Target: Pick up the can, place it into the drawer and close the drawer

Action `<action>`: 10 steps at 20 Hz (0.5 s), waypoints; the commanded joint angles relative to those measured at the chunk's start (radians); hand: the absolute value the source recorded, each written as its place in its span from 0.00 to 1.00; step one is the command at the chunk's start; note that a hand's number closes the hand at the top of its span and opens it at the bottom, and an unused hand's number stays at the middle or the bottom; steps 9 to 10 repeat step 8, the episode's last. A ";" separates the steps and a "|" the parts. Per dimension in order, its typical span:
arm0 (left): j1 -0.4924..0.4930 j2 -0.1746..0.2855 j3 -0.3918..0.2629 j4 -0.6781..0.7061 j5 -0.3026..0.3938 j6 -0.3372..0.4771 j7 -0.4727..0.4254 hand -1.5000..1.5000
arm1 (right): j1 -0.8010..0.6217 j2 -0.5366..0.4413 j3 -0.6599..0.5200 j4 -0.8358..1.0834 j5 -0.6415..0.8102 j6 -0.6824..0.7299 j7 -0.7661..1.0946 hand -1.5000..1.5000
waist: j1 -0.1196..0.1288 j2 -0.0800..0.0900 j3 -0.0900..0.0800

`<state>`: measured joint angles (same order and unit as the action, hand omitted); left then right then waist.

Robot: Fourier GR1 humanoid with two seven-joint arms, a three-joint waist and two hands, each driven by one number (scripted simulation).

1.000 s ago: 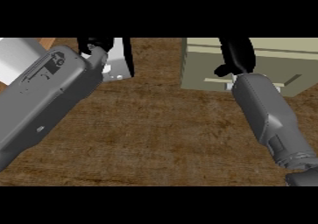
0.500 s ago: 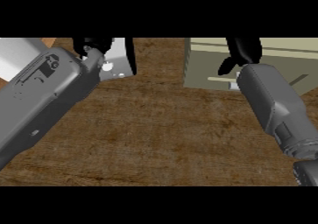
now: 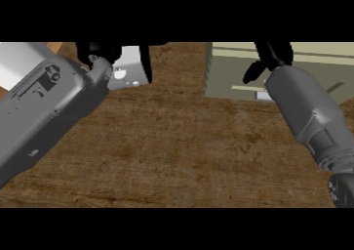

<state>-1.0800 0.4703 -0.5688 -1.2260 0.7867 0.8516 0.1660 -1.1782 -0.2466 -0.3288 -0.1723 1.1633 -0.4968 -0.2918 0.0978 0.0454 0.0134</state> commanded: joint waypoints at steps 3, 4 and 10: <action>0.035 0.019 -0.010 -0.032 -0.011 -0.001 0.002 0.00 | -0.077 0.067 -0.226 -0.032 -0.249 0.087 -0.067 0.00 | 0.030 -0.014 -0.006; 0.009 0.020 0.007 -0.023 -0.005 0.009 0.020 0.00 | -0.075 0.034 -0.245 -0.038 -0.270 0.126 -0.124 0.00 | 0.002 -0.016 -0.006; 0.051 0.023 -0.007 -0.068 -0.015 0.015 0.023 0.00 | -0.085 0.020 -0.279 -0.026 -0.301 0.164 -0.142 0.00 | 0.010 -0.016 -0.009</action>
